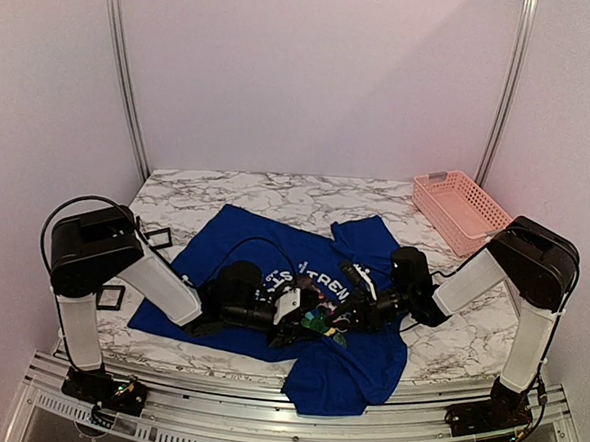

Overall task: Pin the brooch onto the clothing
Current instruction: Pin the clothing with brooches onto the flattened clothing.

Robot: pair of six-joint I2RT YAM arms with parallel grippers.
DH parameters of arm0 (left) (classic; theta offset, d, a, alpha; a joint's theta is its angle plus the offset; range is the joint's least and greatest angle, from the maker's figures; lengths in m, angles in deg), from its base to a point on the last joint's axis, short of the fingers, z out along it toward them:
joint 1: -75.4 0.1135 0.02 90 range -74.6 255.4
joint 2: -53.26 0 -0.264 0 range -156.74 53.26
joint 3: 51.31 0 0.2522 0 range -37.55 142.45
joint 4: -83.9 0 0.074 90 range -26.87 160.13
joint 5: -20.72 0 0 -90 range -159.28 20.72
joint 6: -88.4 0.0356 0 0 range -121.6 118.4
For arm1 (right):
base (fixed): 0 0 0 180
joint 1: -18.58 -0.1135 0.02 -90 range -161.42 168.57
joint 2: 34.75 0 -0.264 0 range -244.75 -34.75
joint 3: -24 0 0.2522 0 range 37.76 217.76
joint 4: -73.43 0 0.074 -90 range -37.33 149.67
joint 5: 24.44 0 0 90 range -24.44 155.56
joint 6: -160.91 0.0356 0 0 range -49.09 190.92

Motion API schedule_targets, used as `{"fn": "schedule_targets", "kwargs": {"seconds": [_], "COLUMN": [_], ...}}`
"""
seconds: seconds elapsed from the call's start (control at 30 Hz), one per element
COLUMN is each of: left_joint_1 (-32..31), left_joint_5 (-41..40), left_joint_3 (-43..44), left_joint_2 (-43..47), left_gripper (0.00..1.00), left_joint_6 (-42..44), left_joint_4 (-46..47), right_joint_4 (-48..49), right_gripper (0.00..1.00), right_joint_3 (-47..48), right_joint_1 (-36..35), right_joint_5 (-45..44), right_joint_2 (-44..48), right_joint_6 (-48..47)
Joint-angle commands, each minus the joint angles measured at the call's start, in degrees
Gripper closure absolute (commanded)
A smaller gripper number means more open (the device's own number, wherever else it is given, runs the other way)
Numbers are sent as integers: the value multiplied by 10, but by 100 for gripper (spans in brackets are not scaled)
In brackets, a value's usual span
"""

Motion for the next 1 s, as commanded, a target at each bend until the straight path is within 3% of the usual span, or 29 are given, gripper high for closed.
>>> {"fn": "schedule_targets", "kwargs": {"seconds": [0.0,0.13,0.3,0.67,0.8,0.97], "left_joint_1": [2,3,4,6,8,9], "left_joint_5": [37,45,50,60,61,57], "left_joint_3": [11,17,24,38,48,48], "left_joint_2": [-11,-10,-8,-4,-1,2], "left_gripper": [64,67,78,82,91,95], "left_joint_6": [6,7,6,2,-4,-7], "left_joint_4": [-10,-18,-30,-49,-62,-68], "right_joint_4": [1,10,21,24,23,30], "right_gripper": [100,100,100,100,98,95], "right_joint_3": [11,11,7,13,13,5], "right_joint_1": [7,7,7,6,6,6], "right_joint_5": [-6,-3,6,5,8,8], "right_joint_2": [-12,-13,-12,-14,-16,-8], "right_joint_6": [2,-1,-3,-4,-7,-7]}}
